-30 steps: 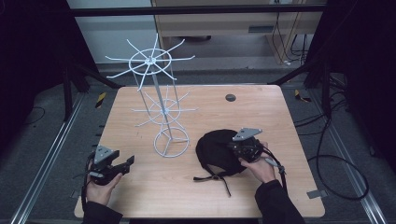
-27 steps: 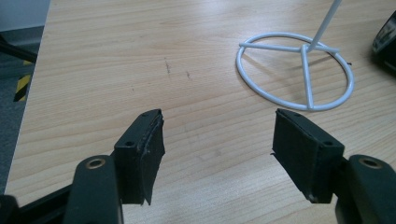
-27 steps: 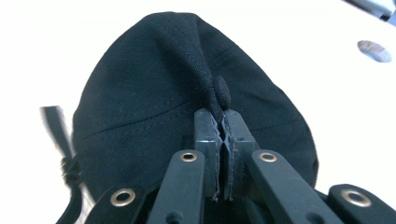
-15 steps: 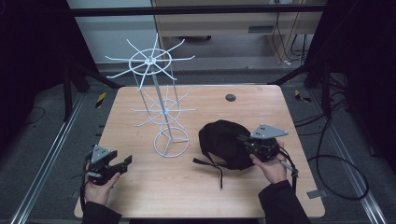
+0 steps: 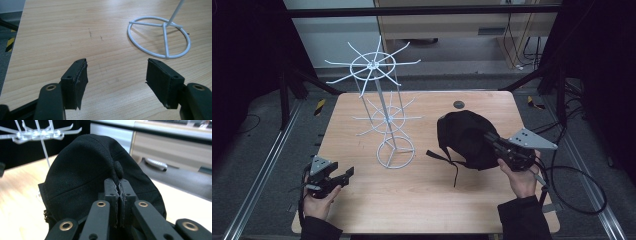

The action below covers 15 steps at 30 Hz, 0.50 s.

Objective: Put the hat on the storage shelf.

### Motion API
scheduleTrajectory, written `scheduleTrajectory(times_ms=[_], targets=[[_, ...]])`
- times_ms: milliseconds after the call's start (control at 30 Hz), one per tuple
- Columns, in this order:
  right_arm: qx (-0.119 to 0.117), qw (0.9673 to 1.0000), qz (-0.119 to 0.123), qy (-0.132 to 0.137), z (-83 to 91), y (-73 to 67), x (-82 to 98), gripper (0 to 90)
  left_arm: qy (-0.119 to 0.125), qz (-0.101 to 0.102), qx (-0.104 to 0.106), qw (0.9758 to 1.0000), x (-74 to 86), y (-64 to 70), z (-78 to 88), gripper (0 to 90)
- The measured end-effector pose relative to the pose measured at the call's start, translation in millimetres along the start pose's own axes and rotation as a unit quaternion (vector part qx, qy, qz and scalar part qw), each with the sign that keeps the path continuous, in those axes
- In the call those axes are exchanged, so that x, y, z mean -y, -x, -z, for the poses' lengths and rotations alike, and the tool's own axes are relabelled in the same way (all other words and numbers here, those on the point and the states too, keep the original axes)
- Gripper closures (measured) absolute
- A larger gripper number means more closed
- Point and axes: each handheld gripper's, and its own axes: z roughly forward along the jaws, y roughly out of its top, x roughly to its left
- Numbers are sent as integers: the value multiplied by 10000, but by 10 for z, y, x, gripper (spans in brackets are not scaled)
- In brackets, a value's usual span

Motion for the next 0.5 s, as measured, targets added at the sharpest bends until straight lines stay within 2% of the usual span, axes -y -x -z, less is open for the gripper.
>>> scheduleTrajectory(times_ms=[200, 500], targets=[[117, 9988, -134, 455, 176, 17, -118, 870, -35, -5, 20, 10000, 1, 11, -17, 328], [104, 9929, -206, 1165, 313, -58, -308, 870, -57, -11, 27, 10000, 2, 26, -35, 327]])
